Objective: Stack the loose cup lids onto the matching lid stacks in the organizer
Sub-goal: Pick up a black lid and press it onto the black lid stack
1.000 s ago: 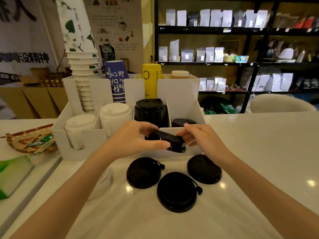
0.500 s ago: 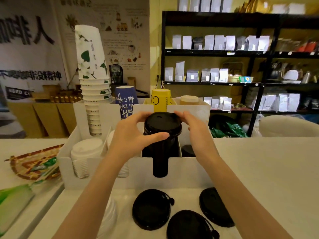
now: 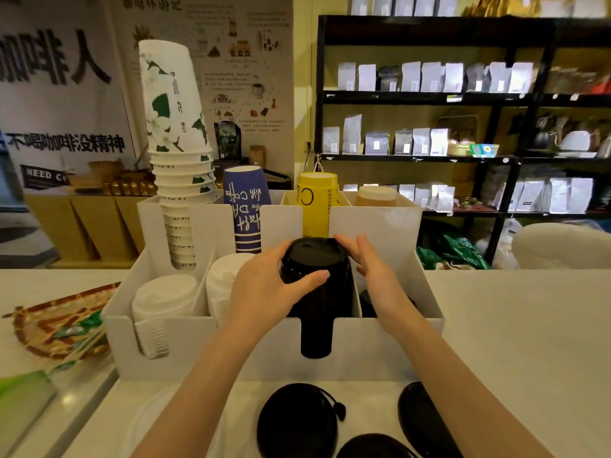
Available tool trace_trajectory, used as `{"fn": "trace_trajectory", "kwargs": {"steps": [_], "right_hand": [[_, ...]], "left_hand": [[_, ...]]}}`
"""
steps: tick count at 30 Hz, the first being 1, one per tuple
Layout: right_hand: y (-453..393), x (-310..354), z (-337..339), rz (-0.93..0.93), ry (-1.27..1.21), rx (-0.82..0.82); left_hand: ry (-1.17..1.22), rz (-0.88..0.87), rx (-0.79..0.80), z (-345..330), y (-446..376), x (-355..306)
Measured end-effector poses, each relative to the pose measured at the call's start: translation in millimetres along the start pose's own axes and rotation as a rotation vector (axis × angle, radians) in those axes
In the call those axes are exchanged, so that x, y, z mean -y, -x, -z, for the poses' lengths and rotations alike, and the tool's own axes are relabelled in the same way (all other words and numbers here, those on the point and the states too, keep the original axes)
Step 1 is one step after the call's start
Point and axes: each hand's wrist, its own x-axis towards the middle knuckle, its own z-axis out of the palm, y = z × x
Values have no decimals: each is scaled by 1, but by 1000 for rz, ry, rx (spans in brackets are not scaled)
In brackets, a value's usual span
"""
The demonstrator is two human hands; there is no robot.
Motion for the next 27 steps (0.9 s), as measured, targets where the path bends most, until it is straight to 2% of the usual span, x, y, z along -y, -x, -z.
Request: {"fn": "trace_trajectory", "kwargs": {"steps": [23,27], "right_hand": [[1,-9,5,146,217,32],[11,-7,11,197,409,-2]], "left_hand": [[-95,-1,132,7,0,-1],[-140,-16,149,5,1,-5]]}}
